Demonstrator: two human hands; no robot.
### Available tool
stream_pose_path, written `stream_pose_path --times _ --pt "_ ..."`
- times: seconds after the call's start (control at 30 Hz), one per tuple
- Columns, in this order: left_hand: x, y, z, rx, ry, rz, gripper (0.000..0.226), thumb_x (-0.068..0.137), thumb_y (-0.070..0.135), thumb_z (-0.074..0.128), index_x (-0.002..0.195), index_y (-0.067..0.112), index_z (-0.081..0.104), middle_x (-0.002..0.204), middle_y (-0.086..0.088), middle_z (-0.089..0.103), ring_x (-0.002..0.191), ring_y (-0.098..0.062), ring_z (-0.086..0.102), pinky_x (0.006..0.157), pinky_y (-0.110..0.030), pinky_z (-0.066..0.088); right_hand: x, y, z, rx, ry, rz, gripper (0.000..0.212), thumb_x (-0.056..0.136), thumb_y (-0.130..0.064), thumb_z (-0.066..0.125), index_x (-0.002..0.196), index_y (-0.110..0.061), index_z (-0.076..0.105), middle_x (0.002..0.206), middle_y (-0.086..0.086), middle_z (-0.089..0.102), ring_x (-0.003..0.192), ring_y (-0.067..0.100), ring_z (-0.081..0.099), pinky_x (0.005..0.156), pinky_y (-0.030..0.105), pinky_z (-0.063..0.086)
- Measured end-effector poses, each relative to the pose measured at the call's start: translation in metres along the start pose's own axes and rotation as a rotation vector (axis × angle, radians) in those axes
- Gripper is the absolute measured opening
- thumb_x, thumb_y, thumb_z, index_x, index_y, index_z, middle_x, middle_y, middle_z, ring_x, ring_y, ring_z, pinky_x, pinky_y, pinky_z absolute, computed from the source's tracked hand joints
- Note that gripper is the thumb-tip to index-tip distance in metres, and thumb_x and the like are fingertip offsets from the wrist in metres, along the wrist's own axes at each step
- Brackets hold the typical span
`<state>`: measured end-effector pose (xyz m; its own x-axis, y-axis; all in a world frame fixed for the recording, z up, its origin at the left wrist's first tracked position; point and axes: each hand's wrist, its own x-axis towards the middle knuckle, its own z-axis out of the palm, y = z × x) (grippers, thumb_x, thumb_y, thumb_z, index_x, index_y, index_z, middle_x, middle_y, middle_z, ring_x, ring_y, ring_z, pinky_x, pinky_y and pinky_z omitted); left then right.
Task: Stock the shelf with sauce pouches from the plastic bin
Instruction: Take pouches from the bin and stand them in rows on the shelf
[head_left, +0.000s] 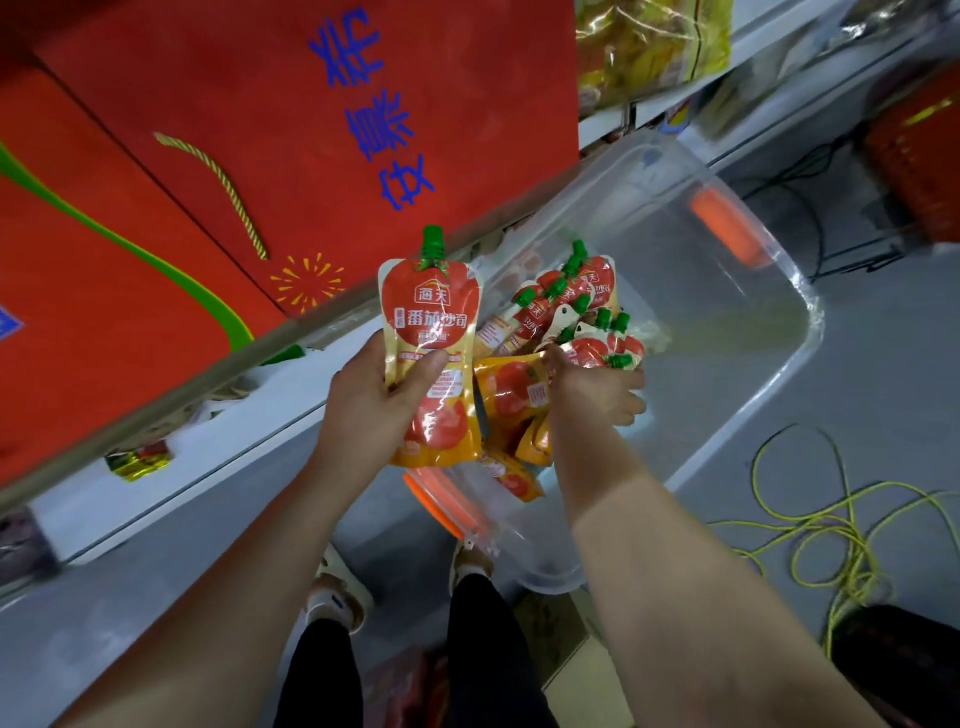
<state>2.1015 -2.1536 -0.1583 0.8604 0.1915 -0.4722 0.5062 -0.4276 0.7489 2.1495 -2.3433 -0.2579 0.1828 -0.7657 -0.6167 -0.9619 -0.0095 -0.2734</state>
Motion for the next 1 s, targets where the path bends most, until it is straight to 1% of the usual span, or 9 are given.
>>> stream_pose_path --times 0.17,0.27,0.4,0.47,0.57,0.6,0.77,0.87,1.0 --pt "0.001 0.000 -0.003 -0.016 -0.052 0.011 0.034 0.089 0.045 0.061 0.119 0.028 0.060 0.100 0.016 0.067 0.088 0.007 0.061 0.071 -0.011 0.045 0.000 0.015 0.002 0.084 0.023 0.142 0.124 0.057 -0.053 0.090 0.150 -0.014 0.018 0.145 0.022 0.036 0.135 0.038 0.037 0.109 0.045 0.034" --pt "0.002 -0.004 -0.007 -0.032 -0.082 0.044 0.033 0.089 0.043 0.061 0.119 0.028 0.060 0.101 0.014 0.068 0.089 0.009 0.061 0.071 -0.008 0.044 -0.005 0.023 0.001 -0.039 -0.061 -0.001 0.126 0.056 -0.047 0.092 0.151 -0.012 0.018 0.148 0.017 0.034 0.137 0.036 0.033 0.112 0.045 0.030" --pt "0.000 -0.010 -0.012 -0.108 -0.134 0.061 0.044 0.085 0.050 0.062 0.123 0.028 0.058 0.112 0.009 0.068 0.102 -0.008 0.064 0.088 -0.029 0.052 -0.010 0.036 -0.006 0.062 -0.050 -0.269 0.121 0.054 -0.016 0.095 0.151 -0.016 0.023 0.148 0.011 0.034 0.132 0.034 0.042 0.109 0.044 0.037" --pt "-0.004 -0.012 -0.016 -0.136 -0.160 0.073 0.044 0.083 0.051 0.060 0.123 0.032 0.057 0.112 0.011 0.068 0.103 -0.008 0.064 0.091 -0.035 0.052 -0.011 0.042 -0.004 0.214 -0.096 -0.220 0.103 0.056 -0.012 0.093 0.143 -0.017 0.037 0.137 0.010 0.050 0.123 0.032 0.054 0.103 0.043 0.045" --pt "-0.011 -0.020 -0.024 -0.174 -0.185 0.073 0.039 0.085 0.050 0.059 0.122 0.037 0.055 0.112 0.013 0.067 0.103 -0.005 0.064 0.088 -0.031 0.051 -0.017 0.050 0.001 0.282 -0.214 -0.085 0.034 0.069 -0.020 0.088 0.091 -0.017 0.062 0.099 0.005 0.065 0.097 0.028 0.065 0.091 0.039 0.053" --pt "-0.013 -0.022 -0.028 -0.193 -0.180 0.063 0.035 0.088 0.047 0.060 0.121 0.036 0.054 0.111 0.014 0.067 0.102 -0.004 0.064 0.086 -0.027 0.050 -0.018 0.050 0.004 0.241 -0.257 -0.102 0.028 0.073 -0.025 0.086 0.082 -0.017 0.060 0.091 0.002 0.064 0.089 0.026 0.063 0.089 0.038 0.052" --pt "-0.028 -0.032 -0.044 -0.284 -0.139 -0.004 0.026 0.094 0.038 0.055 0.120 0.033 0.052 0.109 0.014 0.063 0.095 0.005 0.058 0.075 -0.016 0.045 -0.026 0.041 0.007 0.306 -0.432 -0.171 0.023 0.080 -0.016 0.081 0.086 -0.018 0.058 0.089 0.006 0.067 0.085 0.026 0.063 0.074 0.032 0.052" --pt "-0.039 -0.033 -0.059 -0.355 -0.138 -0.034 0.022 0.096 0.039 0.052 0.118 0.038 0.052 0.109 0.017 0.063 0.099 0.003 0.059 0.076 -0.018 0.045 -0.043 0.035 -0.011 0.395 -0.498 -0.275 0.029 0.086 -0.012 0.074 0.103 -0.019 0.051 0.110 0.009 0.065 0.094 0.026 0.063 0.079 0.036 0.053" --pt "-0.062 -0.016 -0.091 -0.411 -0.153 0.006 0.019 0.098 0.037 0.050 0.115 0.043 0.055 0.110 0.018 0.066 0.099 0.004 0.063 0.078 -0.017 0.046 -0.088 0.034 -0.059 0.477 -0.593 -0.392 0.029 0.088 -0.019 0.073 0.113 -0.018 0.061 0.110 0.008 0.072 0.099 0.030 0.070 0.086 0.044 0.058"
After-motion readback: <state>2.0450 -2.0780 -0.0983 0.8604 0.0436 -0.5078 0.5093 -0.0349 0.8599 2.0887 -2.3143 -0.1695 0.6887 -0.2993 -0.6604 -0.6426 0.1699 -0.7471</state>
